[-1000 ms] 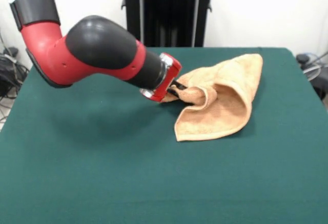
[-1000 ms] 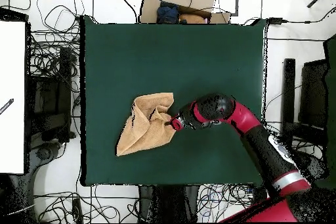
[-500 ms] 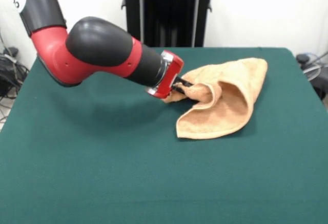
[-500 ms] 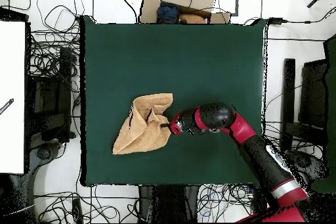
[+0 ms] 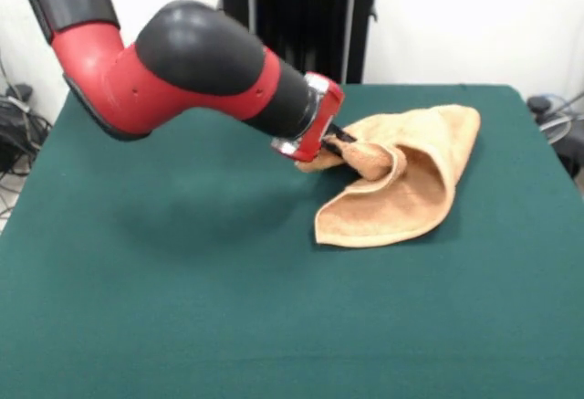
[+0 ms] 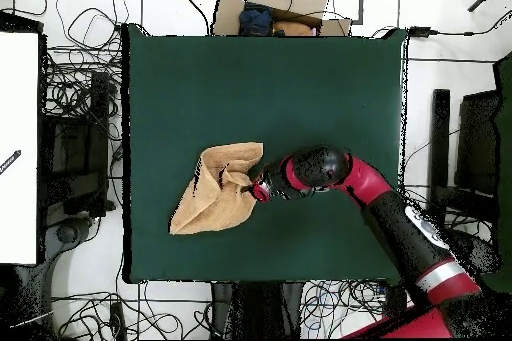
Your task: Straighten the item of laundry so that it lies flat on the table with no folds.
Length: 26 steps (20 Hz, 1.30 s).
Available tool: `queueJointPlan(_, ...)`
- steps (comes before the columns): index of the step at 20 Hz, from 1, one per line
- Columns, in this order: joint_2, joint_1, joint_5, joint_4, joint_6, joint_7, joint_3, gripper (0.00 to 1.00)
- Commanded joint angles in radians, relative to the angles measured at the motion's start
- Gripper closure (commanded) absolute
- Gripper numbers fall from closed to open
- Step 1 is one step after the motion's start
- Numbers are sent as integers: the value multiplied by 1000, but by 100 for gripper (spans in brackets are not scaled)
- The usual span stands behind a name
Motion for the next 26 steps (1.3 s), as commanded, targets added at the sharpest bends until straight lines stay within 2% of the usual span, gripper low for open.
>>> queueJointPlan(1, -208, 195, 52, -146, 239, 236, -112, 100)
queueJointPlan(4, -250, 245, 50, -198, 312, 247, -163, 100)
queueJointPlan(7, -300, 282, 9, -227, 379, 235, -218, 100)
queueJointPlan(12, -359, 312, -7, -258, 489, 222, -264, 100)
queueJointPlan(21, -361, 276, 141, -140, 315, 279, -253, 100)
queueJointPlan(26, -371, 309, 174, -107, 272, 308, -277, 100)
